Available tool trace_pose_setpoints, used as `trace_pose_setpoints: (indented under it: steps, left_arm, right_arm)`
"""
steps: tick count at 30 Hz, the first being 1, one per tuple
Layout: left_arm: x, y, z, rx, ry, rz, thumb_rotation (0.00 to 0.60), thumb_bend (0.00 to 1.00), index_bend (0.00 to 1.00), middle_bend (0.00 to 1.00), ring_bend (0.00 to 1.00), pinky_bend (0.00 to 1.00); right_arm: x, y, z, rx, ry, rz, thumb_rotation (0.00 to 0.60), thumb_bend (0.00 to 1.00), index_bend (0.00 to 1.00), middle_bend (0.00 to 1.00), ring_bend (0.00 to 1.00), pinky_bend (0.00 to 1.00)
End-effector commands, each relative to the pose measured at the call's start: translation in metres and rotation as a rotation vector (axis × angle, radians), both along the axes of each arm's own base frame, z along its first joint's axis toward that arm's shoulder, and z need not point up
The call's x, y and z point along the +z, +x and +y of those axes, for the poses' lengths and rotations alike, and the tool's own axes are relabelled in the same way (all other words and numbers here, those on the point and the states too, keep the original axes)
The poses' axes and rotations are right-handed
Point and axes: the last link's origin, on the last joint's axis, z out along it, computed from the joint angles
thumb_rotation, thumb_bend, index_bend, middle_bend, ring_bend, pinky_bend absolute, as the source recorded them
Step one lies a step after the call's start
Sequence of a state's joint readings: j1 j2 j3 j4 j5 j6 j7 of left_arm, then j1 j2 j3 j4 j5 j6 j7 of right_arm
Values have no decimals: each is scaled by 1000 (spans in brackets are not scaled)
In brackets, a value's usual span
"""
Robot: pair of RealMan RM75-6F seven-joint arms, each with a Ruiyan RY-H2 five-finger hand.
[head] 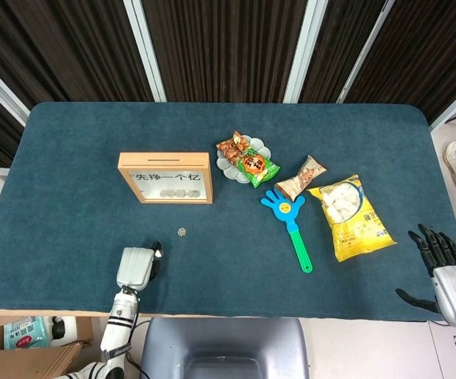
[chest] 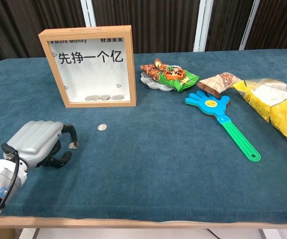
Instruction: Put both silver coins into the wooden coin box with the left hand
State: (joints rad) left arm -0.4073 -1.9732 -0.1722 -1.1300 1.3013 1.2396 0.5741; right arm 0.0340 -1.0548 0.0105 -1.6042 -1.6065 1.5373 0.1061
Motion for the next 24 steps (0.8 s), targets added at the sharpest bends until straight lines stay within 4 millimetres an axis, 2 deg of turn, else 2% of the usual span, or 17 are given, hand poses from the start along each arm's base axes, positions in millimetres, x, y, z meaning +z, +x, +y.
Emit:
trace_pose_setpoints:
  steps: [1, 24]
  left_arm:
    - [1, 1, 1, 4, 3, 1, 600, 356, 424, 1000, 1000, 1000]
    - [0, 2, 3, 9, 5, 14, 600, 359, 437, 1000, 1000, 1000]
  right_arm:
    - [0, 0, 0, -1, 1, 1, 600, 154, 0, 0, 0, 0]
    - [0, 0, 1, 2, 0, 1, 600, 154, 0, 0, 0, 0]
